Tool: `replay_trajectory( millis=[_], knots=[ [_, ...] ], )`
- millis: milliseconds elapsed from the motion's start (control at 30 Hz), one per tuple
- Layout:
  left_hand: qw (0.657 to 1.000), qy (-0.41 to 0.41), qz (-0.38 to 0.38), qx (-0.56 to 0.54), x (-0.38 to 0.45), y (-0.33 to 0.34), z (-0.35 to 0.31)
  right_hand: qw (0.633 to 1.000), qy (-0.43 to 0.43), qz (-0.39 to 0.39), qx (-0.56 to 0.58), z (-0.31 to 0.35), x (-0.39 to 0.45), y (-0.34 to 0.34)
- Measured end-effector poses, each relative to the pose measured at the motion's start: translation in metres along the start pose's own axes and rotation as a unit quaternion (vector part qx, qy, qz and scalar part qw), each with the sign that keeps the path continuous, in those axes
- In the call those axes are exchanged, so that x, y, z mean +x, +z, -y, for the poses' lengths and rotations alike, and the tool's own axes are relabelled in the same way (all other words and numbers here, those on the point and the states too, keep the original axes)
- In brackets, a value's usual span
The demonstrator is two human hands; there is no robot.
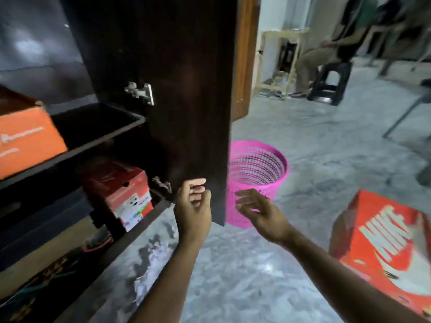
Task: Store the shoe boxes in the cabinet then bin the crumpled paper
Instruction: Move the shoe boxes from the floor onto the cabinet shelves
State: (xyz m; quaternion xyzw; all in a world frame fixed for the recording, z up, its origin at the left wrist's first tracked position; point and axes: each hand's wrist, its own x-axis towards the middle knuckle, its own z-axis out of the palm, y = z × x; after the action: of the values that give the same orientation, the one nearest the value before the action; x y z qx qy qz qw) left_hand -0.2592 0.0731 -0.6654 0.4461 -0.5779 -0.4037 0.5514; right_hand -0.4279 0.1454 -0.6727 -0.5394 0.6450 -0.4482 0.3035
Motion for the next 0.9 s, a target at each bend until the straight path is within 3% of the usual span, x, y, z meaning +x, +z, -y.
replay_trajectory(
  millis=[267, 400, 500, 633, 767, 900],
  knots=[
    [0.973, -0.051, 0.224, 0.029, -0.088, 0.165, 0.038, 0.963, 0.136, -0.230, -0.043, -0.122, -0.101, -0.131],
    [0.927, -0.126, 0.349, 0.059, -0.130, 0.243, 0.060, 0.905, 0.219, -0.359, -0.061, -0.174, -0.148, -0.188],
    [0.888, -0.215, 0.401, 0.071, -0.160, 0.295, 0.083, 0.846, 0.283, -0.445, -0.074, -0.209, -0.178, -0.222],
    [0.836, -0.312, 0.438, 0.113, -0.194, 0.340, 0.107, 0.808, 0.372, -0.451, -0.068, -0.267, -0.202, -0.243],
    [0.774, -0.427, 0.461, 0.078, -0.215, 0.363, 0.126, 0.820, 0.365, -0.439, -0.027, -0.275, -0.207, -0.238],
    [0.799, -0.452, 0.397, 0.015, -0.225, 0.368, 0.146, 0.818, 0.374, -0.436, -0.015, -0.270, -0.209, -0.222]
  ],
)
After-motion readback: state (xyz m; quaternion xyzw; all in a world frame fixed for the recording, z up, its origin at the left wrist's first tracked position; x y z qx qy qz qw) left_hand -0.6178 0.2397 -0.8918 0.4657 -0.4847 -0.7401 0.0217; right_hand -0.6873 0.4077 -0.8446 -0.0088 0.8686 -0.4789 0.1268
